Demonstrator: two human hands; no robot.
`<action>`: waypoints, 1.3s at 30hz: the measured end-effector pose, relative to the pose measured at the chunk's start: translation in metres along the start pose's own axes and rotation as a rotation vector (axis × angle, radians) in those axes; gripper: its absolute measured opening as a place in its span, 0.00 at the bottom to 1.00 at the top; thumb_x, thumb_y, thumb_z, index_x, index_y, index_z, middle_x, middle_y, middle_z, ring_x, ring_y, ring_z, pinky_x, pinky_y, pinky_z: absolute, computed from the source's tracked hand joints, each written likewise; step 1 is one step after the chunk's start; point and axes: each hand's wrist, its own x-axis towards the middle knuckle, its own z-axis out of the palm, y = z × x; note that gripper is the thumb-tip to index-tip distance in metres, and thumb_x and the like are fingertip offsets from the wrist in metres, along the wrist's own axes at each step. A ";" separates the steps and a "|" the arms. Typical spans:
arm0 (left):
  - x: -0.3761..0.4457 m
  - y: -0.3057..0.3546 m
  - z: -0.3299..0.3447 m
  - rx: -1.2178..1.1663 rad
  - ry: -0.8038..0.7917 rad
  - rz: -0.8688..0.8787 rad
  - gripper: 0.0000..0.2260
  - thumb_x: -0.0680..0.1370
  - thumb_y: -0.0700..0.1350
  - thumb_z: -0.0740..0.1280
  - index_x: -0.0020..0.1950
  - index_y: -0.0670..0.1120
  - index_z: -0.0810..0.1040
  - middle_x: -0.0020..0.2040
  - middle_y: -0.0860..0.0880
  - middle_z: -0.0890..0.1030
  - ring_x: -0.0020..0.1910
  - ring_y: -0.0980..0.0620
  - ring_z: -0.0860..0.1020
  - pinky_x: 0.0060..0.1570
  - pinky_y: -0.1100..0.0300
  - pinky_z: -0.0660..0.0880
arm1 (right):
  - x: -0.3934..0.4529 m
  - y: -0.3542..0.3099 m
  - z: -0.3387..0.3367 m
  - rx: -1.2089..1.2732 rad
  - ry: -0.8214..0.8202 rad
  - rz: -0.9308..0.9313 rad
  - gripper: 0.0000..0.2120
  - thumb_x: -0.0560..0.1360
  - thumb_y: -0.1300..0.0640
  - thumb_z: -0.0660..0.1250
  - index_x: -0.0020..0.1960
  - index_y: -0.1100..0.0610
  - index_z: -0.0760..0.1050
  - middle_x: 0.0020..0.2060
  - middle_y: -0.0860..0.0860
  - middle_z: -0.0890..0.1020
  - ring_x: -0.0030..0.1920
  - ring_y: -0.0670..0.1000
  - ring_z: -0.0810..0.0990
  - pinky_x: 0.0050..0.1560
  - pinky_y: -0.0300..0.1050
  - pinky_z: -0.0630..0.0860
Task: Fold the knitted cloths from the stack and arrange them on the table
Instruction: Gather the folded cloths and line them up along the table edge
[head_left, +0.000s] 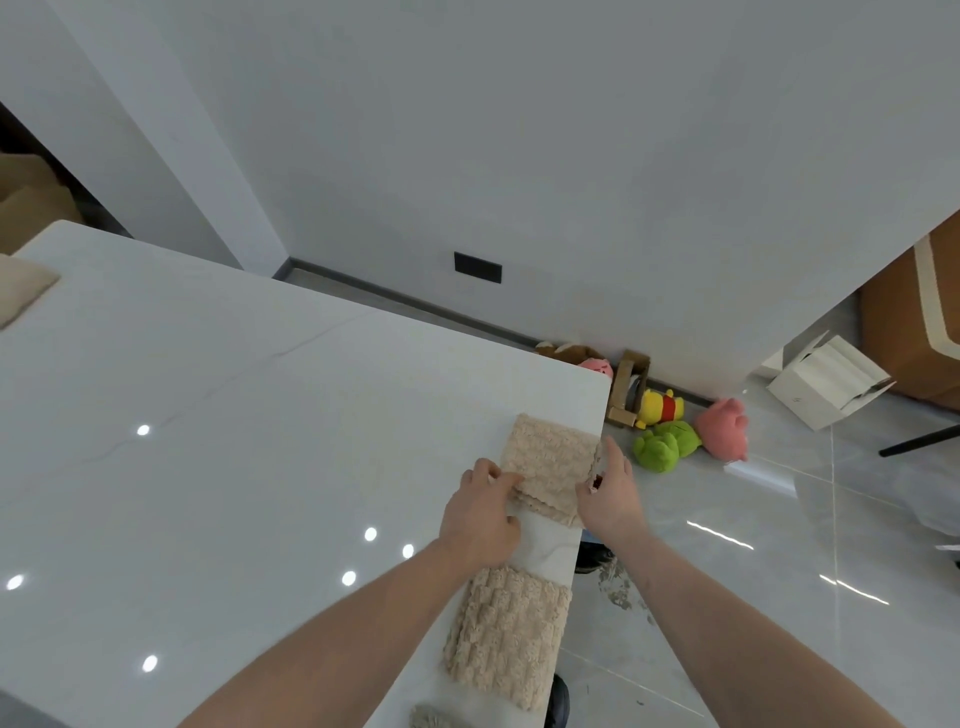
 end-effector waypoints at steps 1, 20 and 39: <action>-0.001 0.002 -0.001 0.037 0.030 0.028 0.28 0.74 0.41 0.63 0.74 0.54 0.68 0.70 0.50 0.63 0.66 0.48 0.67 0.57 0.55 0.74 | -0.004 0.001 0.001 -0.080 0.029 -0.049 0.37 0.76 0.64 0.66 0.81 0.51 0.54 0.79 0.51 0.60 0.78 0.55 0.61 0.71 0.54 0.70; 0.019 -0.004 0.016 0.330 -0.365 0.061 0.42 0.79 0.47 0.66 0.83 0.52 0.40 0.82 0.52 0.34 0.82 0.46 0.40 0.80 0.43 0.51 | -0.010 0.023 0.026 -0.642 -0.367 -0.175 0.36 0.84 0.49 0.55 0.83 0.55 0.38 0.81 0.50 0.35 0.81 0.54 0.35 0.81 0.56 0.50; -0.077 -0.063 -0.015 0.103 -0.196 0.148 0.36 0.78 0.48 0.62 0.83 0.57 0.50 0.82 0.57 0.35 0.82 0.48 0.38 0.79 0.50 0.56 | -0.107 -0.019 0.028 -0.475 -0.116 -0.213 0.33 0.80 0.55 0.63 0.81 0.50 0.54 0.81 0.48 0.51 0.81 0.54 0.51 0.79 0.53 0.57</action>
